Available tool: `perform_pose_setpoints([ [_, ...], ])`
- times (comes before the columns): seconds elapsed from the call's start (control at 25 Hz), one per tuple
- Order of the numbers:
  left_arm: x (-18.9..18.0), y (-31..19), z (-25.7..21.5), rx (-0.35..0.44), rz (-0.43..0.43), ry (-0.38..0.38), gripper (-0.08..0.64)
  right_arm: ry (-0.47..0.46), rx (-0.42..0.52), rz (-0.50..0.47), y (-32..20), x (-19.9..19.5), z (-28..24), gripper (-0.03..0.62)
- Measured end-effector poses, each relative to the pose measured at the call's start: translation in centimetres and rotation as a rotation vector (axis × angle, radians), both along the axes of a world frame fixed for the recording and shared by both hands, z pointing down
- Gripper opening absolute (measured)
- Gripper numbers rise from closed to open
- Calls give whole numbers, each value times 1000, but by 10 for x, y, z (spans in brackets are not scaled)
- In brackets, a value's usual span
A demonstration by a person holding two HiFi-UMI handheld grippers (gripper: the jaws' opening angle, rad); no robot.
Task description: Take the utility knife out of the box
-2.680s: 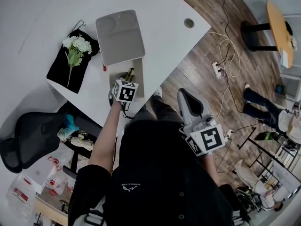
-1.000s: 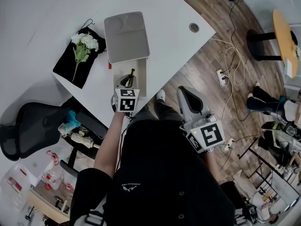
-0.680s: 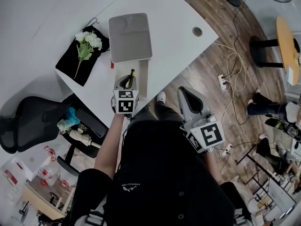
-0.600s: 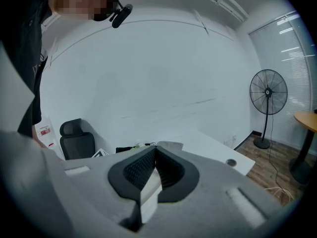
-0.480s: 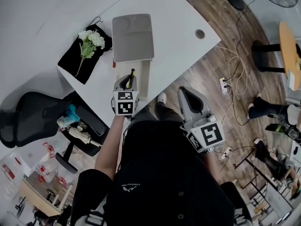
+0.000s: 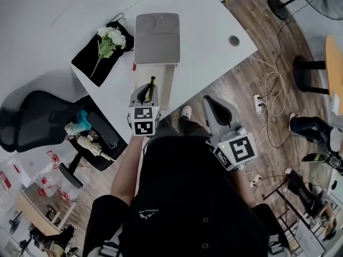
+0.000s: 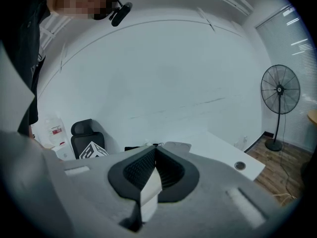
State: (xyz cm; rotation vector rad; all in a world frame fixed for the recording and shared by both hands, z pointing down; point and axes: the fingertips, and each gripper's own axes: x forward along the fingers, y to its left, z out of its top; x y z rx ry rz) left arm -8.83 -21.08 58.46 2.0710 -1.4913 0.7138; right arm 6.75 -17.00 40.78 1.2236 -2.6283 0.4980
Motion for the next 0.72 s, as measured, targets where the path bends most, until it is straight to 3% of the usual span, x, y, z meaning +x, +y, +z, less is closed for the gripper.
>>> perform_pose_setpoints([
  [0.72, 39, 51, -83, 184, -89, 60, 60, -35, 6, -117, 21, 30, 8, 5],
])
